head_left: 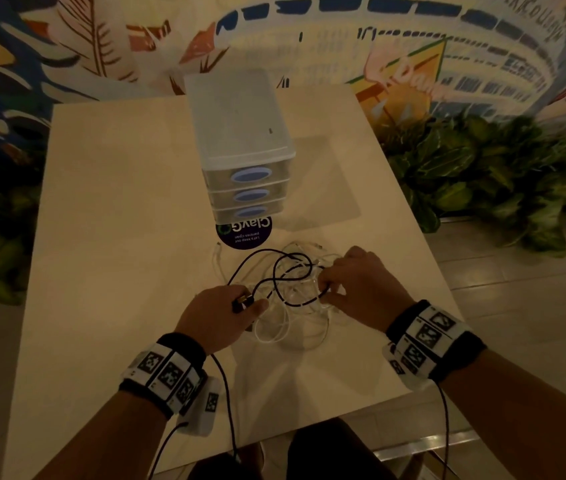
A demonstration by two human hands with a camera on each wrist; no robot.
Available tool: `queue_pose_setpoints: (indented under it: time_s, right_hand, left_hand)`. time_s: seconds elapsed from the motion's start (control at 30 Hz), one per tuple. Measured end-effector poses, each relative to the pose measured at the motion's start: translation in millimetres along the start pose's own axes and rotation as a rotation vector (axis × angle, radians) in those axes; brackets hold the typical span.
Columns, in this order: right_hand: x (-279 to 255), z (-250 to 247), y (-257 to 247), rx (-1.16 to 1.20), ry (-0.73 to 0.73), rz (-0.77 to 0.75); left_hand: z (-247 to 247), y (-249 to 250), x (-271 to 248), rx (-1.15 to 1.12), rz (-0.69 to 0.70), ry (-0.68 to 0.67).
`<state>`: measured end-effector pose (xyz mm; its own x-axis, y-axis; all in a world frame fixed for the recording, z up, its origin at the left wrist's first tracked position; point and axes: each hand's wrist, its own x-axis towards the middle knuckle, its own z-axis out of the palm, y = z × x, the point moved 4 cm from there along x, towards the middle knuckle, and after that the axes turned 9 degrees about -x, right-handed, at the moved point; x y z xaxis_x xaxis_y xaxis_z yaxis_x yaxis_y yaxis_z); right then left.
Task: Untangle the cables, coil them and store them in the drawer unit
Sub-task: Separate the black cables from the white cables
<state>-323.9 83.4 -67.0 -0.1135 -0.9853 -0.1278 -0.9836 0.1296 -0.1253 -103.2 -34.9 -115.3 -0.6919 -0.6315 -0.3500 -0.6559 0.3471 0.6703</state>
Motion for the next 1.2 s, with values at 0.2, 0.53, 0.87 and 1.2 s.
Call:
queue_pose_setpoints:
  time_s: [0.2, 0.53, 0.87, 1.2]
  right_hand:
    - [-2.4, -20.1, -4.4, 0.075, 0.106, -0.107]
    - [2.3, -10.9, -21.7, 0.151, 0.11, -0.081]
    - [-2.3, -31.8, -18.3, 0.199, 0.3, -0.1]
    - [-16.0, -10.5, 32.2, 0.199, 0.144, 0.23]
  left_hand:
    - [0.2, 0.3, -2.8, -0.096, -0.012, 0.076]
    - [-8.6, 56.8, -8.4, -0.296, 0.256, 0.181]
    - [19.7, 63.4, 13.8, -0.129, 0.206, 0.056]
    - [11.8, 46.8, 12.4, -0.097, 0.169, 0.151]
